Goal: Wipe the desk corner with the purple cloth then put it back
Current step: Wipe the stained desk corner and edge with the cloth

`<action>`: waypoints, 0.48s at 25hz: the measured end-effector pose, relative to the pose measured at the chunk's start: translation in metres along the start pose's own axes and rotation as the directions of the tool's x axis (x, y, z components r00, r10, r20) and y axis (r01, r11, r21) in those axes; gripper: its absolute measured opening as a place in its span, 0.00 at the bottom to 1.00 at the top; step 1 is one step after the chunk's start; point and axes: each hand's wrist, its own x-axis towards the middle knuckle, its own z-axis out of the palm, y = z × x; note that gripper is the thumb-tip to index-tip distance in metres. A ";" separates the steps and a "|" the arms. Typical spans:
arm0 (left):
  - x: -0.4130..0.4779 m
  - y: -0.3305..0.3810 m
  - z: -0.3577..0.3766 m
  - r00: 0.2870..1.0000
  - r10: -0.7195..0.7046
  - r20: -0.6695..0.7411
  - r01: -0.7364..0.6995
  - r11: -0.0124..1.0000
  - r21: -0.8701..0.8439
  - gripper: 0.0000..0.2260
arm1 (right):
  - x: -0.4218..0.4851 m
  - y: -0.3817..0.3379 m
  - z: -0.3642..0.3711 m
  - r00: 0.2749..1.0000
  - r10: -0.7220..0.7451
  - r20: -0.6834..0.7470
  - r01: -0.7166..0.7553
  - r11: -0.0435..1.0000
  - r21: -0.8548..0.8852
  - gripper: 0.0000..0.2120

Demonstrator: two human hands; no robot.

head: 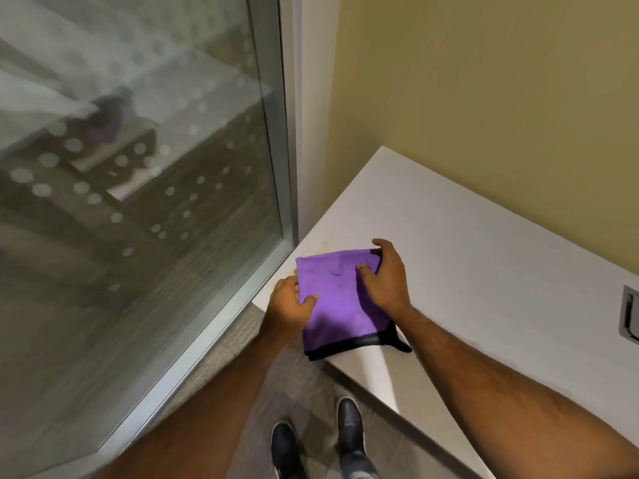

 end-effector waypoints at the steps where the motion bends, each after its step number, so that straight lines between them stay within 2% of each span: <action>1: 0.003 -0.003 -0.003 1.000 0.016 0.011 -0.016 0.999 0.047 0.16 | 0.001 -0.003 0.004 0.999 -0.033 -0.043 0.029 0.996 -0.085 0.28; 3: 0.007 -0.011 -0.011 0.999 0.023 0.046 -0.030 0.988 0.149 0.20 | -0.008 -0.006 0.019 0.989 -0.119 -0.090 0.088 0.952 -0.293 0.27; 5: 0.010 -0.020 -0.022 0.998 0.039 0.055 -0.050 0.976 0.212 0.21 | -0.026 -0.007 0.041 0.987 -0.157 -0.022 0.137 0.912 -0.388 0.25; 7: 0.015 -0.029 -0.035 0.997 0.078 0.007 -0.078 0.968 0.238 0.20 | -0.036 -0.004 0.071 0.998 -0.028 0.056 0.049 0.902 -0.429 0.29; 9: 0.021 -0.040 -0.048 0.996 0.072 -0.056 -0.055 0.963 0.262 0.20 | -0.038 0.004 0.099 0.977 0.188 0.105 -0.116 0.869 -0.481 0.41; 10: 0.023 -0.046 -0.055 0.996 0.059 -0.066 -0.037 0.954 0.296 0.21 | -0.035 0.007 0.111 0.962 0.252 0.106 -0.168 0.850 -0.499 0.46; 12: 0.028 -0.063 -0.064 0.998 0.045 -0.038 -0.027 0.921 0.390 0.23 | -0.029 0.012 0.128 0.963 0.254 0.096 -0.161 0.818 -0.553 0.51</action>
